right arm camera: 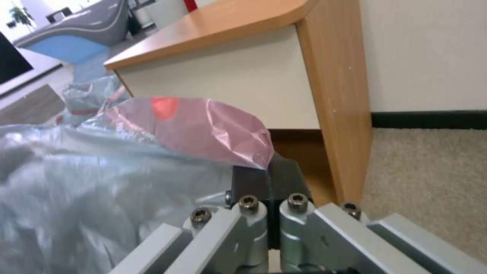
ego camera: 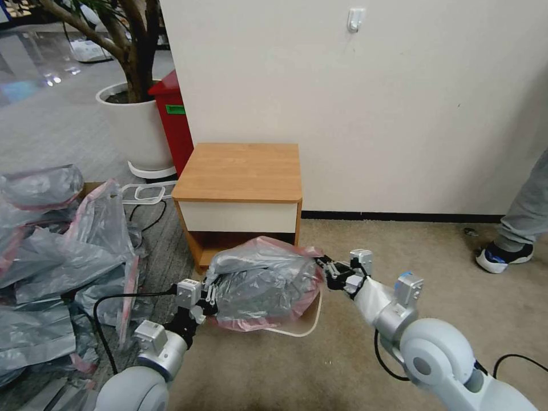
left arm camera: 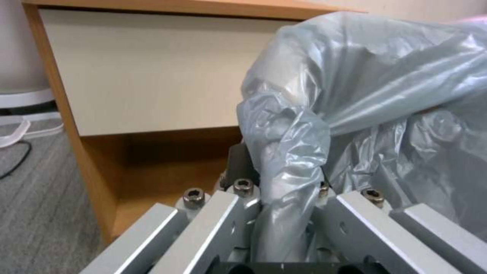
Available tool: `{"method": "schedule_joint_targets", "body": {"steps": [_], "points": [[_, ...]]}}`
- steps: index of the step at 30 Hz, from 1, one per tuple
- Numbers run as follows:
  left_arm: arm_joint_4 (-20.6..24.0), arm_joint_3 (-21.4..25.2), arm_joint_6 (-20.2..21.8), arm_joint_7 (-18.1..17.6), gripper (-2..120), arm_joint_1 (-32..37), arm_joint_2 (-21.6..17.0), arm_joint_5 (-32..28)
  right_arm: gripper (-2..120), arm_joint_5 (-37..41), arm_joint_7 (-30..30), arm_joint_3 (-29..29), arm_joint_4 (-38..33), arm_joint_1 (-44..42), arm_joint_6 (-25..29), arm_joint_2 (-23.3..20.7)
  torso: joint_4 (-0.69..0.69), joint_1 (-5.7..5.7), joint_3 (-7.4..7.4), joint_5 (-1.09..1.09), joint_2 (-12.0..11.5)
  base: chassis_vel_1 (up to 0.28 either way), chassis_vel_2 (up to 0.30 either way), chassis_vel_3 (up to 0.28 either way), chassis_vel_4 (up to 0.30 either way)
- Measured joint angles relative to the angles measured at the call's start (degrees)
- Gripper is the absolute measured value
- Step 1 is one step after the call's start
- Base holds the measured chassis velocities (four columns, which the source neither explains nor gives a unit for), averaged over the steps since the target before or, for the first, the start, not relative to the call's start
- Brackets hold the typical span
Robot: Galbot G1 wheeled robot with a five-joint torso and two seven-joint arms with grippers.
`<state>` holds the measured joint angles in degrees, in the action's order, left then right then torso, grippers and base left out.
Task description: Pick up the garbage bag from the table and place it over the trash can.
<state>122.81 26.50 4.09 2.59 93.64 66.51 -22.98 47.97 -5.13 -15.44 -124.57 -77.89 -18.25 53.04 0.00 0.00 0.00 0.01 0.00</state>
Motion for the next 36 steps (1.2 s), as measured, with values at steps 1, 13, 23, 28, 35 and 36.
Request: {"method": "schedule_joint_targets", "body": {"steps": [1, 13, 23, 28, 35, 36], "points": [[0.0, 0.0, 0.0, 0.0, 3, 0.0, 0.0, 0.0, 0, 0.0, 0.0, 0.0, 0.0, 0.0, 0.0, 0.0, 0.0, 0.0, 0.0, 0.0, 0.0, 0.0, 0.0, 0.0, 0.0], [1.6, 0.3, 0.4, -0.1, 3, -0.4, 0.5, -6.6, 22, -1.1, 0.5, -1.4, 0.7, -0.6, -1.3, -3.2, 0.0, 0.0, 0.0, 0.0, 0.0, 0.0, 0.0, 0.0, 0.0], [0.7, 0.8, 2.5, -2.3, 3, -1.3, 2.1, -8.6, 60, -1.1, 0.6, -4.4, 0.4, -2.9, -1.4, -3.4, 0.0, 0.0, 0.0, 0.0, 0.0, 0.0, 0.0, 0.0, 0.0], [0.2, 1.1, 2.9, -3.1, 3, -1.3, 2.8, -9.9, 79, -1.2, 0.5, -5.3, -0.1, -4.0, -1.6, -2.8, 0.0, 0.0, 0.0, 0.0, 0.0, 0.0, 0.0, 0.0, 0.0], [-0.9, 1.7, 3.6, -4.4, 3, -2.1, 3.8, -11.0, 99, -0.8, 0.5, -7.2, -1.7, -5.9, -1.4, -1.5, 0.0, 0.0, 0.0, 0.0, 0.0, 0.0, 0.0, 0.0, 0.0], [-1.0, 1.7, 3.8, -4.6, 3, -2.2, 3.9, -11.0, 99, -0.6, 0.4, -7.5, -2.2, -6.2, -1.3, -1.1, 0.01, 0.0, 0.0, -0.01, 0.0, 0.0, 0.0, 0.0, 0.0]]}}
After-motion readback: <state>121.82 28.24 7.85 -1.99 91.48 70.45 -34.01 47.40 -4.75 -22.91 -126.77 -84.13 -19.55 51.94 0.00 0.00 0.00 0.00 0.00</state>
